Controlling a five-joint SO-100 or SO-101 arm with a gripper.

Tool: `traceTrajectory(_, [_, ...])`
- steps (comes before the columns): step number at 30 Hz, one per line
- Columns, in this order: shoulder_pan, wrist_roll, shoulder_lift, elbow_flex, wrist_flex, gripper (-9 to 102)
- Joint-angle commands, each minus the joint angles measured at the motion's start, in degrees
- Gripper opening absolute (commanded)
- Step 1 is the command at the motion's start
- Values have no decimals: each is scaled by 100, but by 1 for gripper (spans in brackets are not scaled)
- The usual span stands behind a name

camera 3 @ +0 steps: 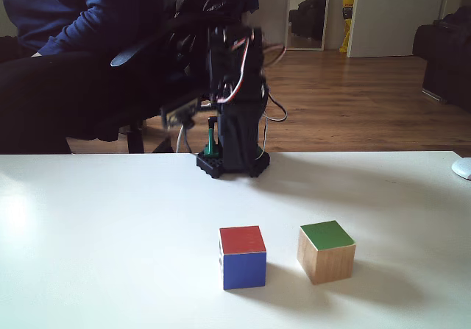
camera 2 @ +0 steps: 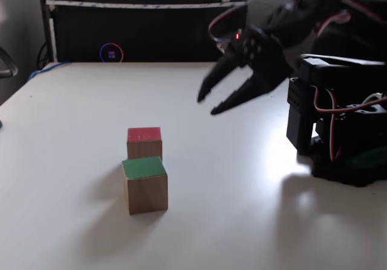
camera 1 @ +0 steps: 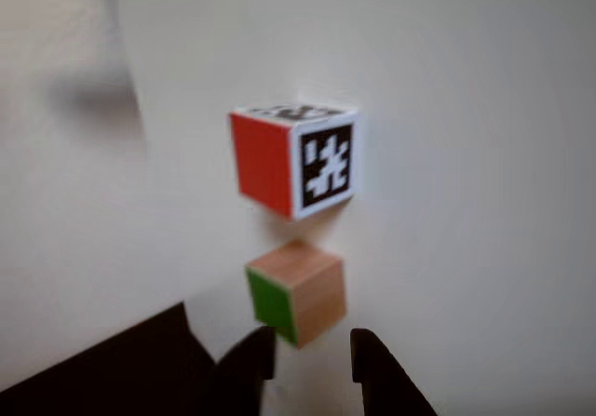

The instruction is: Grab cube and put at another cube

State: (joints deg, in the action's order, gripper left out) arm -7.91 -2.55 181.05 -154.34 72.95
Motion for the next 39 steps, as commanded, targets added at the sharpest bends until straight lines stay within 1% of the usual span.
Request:
traceTrajectory(1, [360,35,-650,729,-123,21])
traceTrajectory(4, [686,0,-1213,1063,-114,27])
traceTrajectory(5, [756,0,-1512,1204,-88,30])
traceTrajectory(10, [826,185,-3340,2118,-70,42])
traceTrajectory(12, [879,211,-4017,2522,-62,50])
traceTrajectory(13, [905,246,-4342,2751,-26,51])
traceTrajectory(18, [1002,800,-6100,4228,642,50])
traceTrajectory(21, [1107,1072,-6899,4878,879,49])
traceTrajectory(31, [1635,1424,-8235,5950,1072,50])
traceTrajectory(39, [1688,1354,-9378,6434,932,51])
